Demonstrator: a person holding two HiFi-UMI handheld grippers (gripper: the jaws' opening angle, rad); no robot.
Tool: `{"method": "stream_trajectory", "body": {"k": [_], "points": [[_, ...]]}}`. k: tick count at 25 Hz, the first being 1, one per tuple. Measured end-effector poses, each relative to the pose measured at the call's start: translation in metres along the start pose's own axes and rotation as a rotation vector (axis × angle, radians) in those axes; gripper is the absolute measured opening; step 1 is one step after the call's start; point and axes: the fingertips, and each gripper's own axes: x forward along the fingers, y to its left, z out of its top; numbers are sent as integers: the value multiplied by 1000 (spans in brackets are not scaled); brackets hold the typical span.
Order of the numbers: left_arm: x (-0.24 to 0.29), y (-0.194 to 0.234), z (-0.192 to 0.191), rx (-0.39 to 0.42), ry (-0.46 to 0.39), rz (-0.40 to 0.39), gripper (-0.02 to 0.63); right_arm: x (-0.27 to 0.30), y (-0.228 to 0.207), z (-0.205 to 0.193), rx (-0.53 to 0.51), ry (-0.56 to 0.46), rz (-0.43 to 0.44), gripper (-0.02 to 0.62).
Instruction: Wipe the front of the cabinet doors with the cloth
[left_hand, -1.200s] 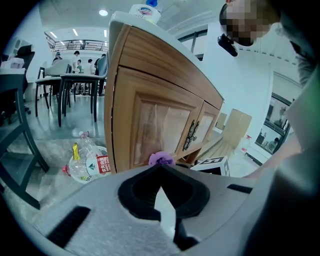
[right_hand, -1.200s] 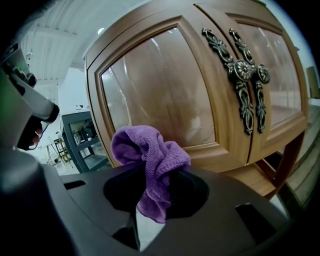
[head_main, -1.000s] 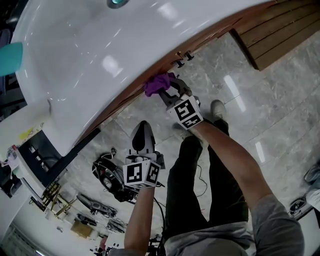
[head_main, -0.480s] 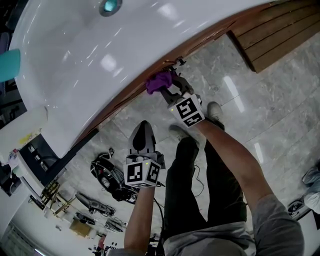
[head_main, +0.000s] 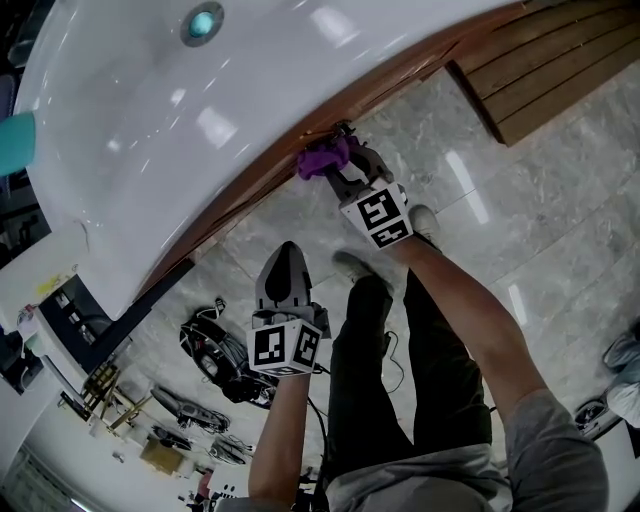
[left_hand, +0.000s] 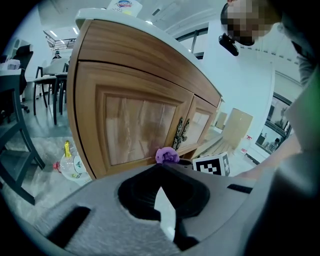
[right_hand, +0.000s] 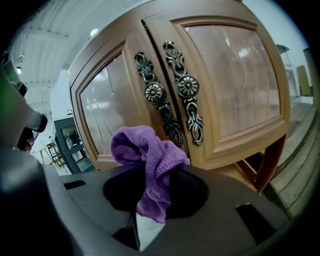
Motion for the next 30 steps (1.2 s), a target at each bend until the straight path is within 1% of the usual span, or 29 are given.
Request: {"method": "stream_trajectory", "body": {"k": [4, 9, 19, 24, 30], "points": [[2, -10, -1, -3, -4, -5, 9, -8, -15, 0, 40, -6, -32, 95], [-3, -16, -4, -5, -9, -1, 8, -22, -39, -5, 108, -10, -110, 95], [-17, -32, -12, -11, -14, -13, 9, -52, -30, -6, 80, -4, -96, 95], [-23, -34, -3, -16, -26, -14, 9, -67, -18, 2, 80, -5, -83, 95], [-31, -48, 18, -32, -56, -15, 9, -95, -13, 31, 109, -28, -79, 95]]}}
